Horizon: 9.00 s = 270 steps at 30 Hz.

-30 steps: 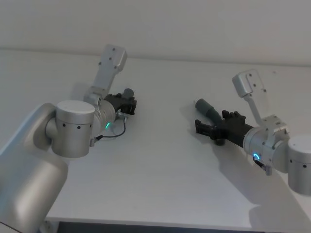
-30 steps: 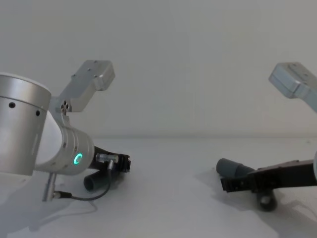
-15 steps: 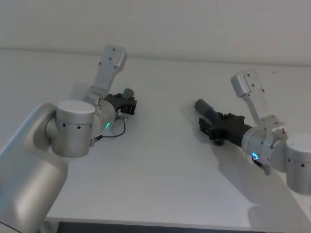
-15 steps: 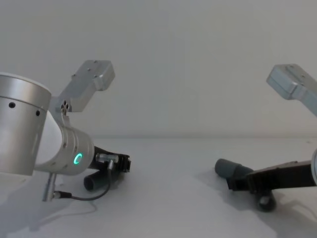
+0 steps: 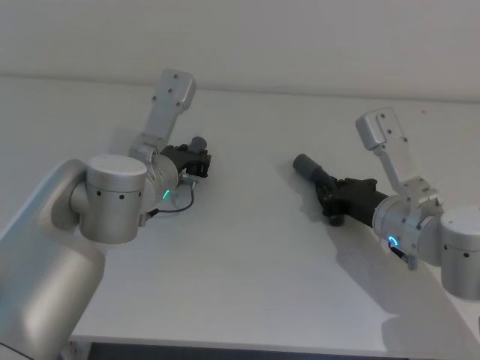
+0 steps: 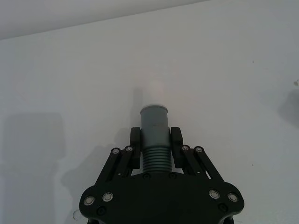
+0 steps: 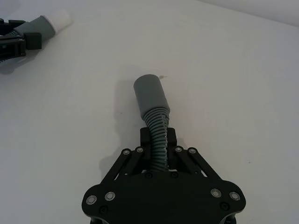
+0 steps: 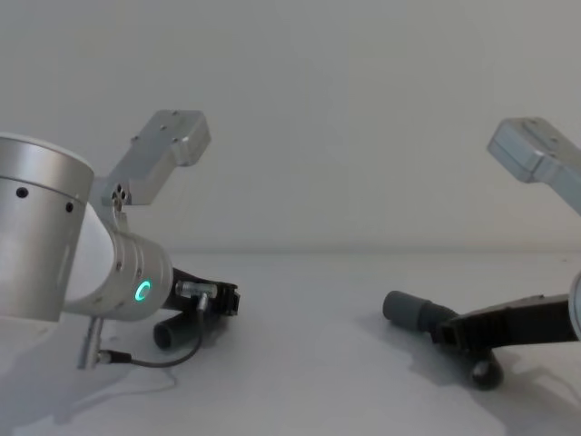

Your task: Use both hands to pick up one end of the pipe from the table, align the ends, and insert them.

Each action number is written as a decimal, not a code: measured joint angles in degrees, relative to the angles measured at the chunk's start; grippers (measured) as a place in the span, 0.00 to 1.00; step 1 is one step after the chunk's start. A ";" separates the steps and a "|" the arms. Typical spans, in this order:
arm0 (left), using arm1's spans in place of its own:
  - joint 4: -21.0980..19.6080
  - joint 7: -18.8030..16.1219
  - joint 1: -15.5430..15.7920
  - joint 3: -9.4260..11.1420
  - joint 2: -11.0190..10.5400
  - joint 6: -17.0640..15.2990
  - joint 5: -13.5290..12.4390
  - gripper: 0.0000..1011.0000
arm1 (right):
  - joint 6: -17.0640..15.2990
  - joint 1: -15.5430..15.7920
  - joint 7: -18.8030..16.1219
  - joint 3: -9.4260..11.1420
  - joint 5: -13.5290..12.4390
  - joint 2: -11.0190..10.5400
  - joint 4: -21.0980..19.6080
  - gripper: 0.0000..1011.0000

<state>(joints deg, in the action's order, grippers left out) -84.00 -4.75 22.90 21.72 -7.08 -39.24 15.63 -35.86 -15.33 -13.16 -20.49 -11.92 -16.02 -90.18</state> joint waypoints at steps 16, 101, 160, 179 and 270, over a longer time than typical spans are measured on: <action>0.34 -0.20 1.29 0.83 0.42 0.76 -1.33 0.37 | 2.84 0.11 -0.78 0.20 0.36 -0.12 0.00 0.17; -1.94 46.89 10.11 12.60 -25.20 39.17 -3.06 0.37 | 44.67 -6.18 -30.73 -3.62 -0.93 -20.27 6.18 0.16; -1.08 48.32 12.32 15.46 -25.56 38.62 -1.71 0.37 | 43.13 -8.14 -30.86 -6.08 -3.52 -20.98 6.32 0.16; -0.28 49.10 13.59 16.69 -25.37 38.56 -0.92 0.37 | 43.34 -8.73 -30.24 -6.76 -4.03 -21.46 6.40 0.16; -1.00 50.90 15.06 19.16 -25.77 37.89 1.52 0.37 | 46.14 -10.48 -30.66 -8.59 -4.23 -23.34 5.71 0.16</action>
<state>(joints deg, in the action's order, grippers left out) -85.00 46.16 37.96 40.88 -32.85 -1.35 17.16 10.28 -25.81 -43.82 -29.08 -16.16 -39.36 -84.47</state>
